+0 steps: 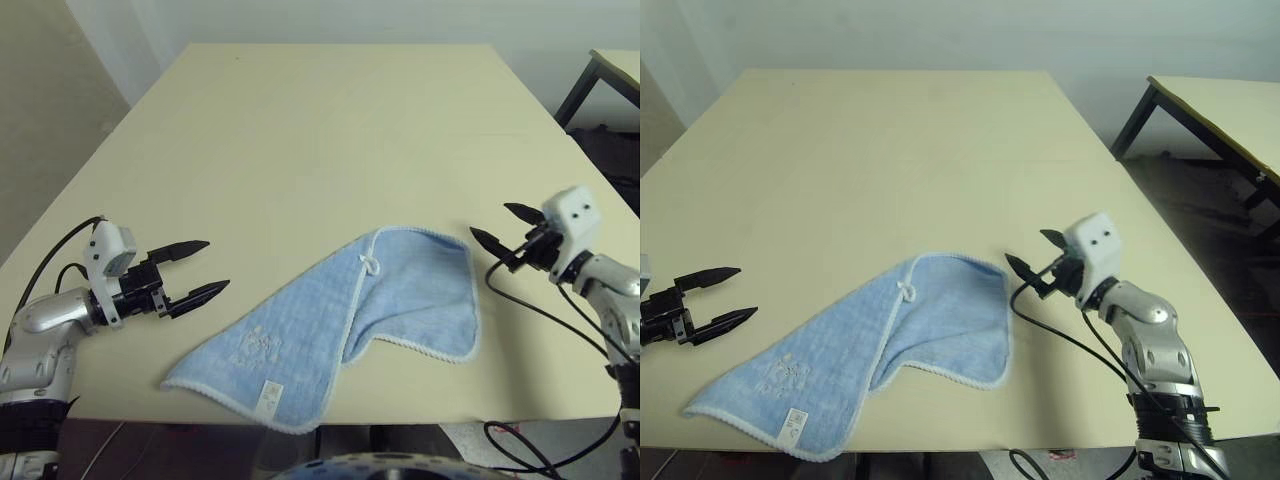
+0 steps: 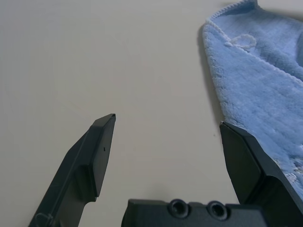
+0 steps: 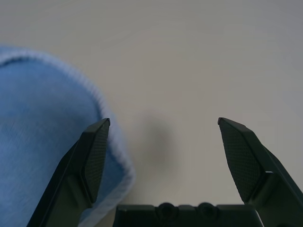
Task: Fold the towel and set it aside.
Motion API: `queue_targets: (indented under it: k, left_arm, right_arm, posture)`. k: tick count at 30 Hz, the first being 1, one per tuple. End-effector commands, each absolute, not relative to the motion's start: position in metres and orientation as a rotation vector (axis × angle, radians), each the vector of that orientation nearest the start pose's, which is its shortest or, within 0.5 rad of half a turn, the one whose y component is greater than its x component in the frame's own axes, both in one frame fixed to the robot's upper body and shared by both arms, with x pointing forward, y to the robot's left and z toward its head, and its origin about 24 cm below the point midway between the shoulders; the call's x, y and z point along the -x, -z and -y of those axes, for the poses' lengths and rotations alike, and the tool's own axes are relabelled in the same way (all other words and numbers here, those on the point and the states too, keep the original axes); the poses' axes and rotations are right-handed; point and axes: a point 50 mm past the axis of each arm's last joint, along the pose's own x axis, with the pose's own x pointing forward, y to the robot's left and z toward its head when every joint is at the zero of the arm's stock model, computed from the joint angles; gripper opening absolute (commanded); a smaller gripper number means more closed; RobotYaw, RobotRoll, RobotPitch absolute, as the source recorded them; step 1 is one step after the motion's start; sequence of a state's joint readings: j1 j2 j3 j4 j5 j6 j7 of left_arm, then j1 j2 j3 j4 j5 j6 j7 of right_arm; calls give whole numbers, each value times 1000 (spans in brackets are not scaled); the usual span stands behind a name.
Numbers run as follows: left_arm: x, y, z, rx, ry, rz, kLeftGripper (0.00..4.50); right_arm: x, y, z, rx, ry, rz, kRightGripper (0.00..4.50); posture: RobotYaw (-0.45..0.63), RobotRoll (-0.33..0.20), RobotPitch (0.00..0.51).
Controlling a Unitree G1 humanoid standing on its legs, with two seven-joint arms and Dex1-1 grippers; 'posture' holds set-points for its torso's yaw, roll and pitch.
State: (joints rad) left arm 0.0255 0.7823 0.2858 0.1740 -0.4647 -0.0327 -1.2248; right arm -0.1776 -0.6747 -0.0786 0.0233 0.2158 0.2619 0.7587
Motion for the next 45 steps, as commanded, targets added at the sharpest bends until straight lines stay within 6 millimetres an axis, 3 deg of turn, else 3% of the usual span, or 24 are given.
queue_targets:
  k: [1,6,12,15,26,37,45]
  left_arm:
    - [-219,-99,-306,-280,881,-167,4500]
    - [-218,-93,-307,-284,866,-171,4500]
    - [-218,-88,-307,-286,863,-170,4500]
    - [-217,-83,-305,-283,867,-170,4500]
    - [-217,-76,-304,-298,868,-162,4500]
    - [-222,-81,-300,-307,877,-138,4500]
    - [-223,-83,-295,-308,885,-136,4500]
  right_arm:
    - [-270,-94,250,410,-673,-326,4462]
    - [-269,-80,250,430,-695,-424,4462]
    - [-275,-78,244,394,-695,-435,4462]
    - [-279,-81,234,357,-731,-378,4102]
    - [-279,-79,224,299,-782,-384,127]
    - [-282,-88,236,421,-758,-403,36]
    - [-281,-89,233,425,-769,-380,36]
  posture:
    - [56,0,33]
    - [63,0,29]
    - [69,0,28]
    - [70,0,31]
    - [74,0,30]
    - [66,0,35]
    - [65,0,38]
